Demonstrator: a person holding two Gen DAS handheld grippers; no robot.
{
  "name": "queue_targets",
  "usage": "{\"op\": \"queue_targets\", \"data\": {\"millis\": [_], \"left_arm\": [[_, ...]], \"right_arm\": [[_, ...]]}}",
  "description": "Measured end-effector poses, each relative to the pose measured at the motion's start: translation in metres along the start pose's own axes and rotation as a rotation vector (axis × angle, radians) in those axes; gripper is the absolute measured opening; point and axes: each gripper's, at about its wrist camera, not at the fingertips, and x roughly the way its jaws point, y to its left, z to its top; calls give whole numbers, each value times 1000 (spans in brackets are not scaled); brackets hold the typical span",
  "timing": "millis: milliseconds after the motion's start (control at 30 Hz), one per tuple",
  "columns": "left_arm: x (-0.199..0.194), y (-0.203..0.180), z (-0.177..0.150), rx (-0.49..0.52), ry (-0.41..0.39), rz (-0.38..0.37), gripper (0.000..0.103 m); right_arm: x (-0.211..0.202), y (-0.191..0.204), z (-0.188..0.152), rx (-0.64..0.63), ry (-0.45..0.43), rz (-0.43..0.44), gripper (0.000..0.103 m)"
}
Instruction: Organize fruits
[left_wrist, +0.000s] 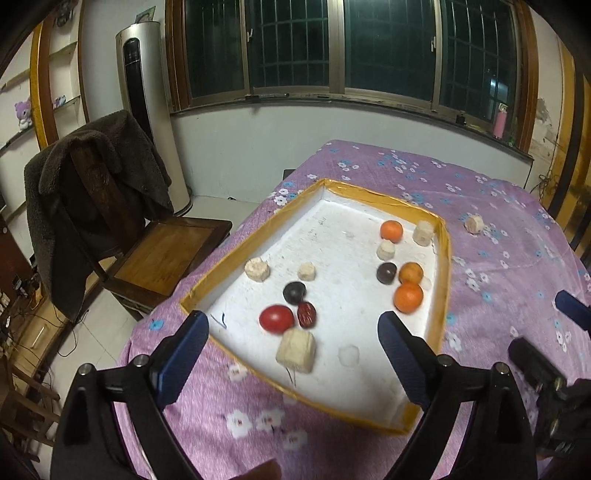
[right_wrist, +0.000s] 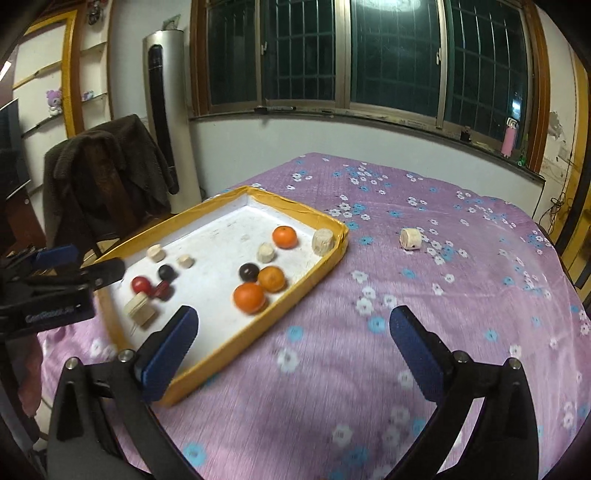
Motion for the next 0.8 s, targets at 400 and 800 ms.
{"op": "queue_targets", "data": {"millis": [400, 800], "left_arm": [[-17, -3, -8, -2, -17, 0, 102], [-24, 0, -10, -12, -25, 6, 102]], "right_arm": [[-26, 10, -15, -39, -8, 29, 103], [-22, 9, -15, -54, 3, 19, 103]]}}
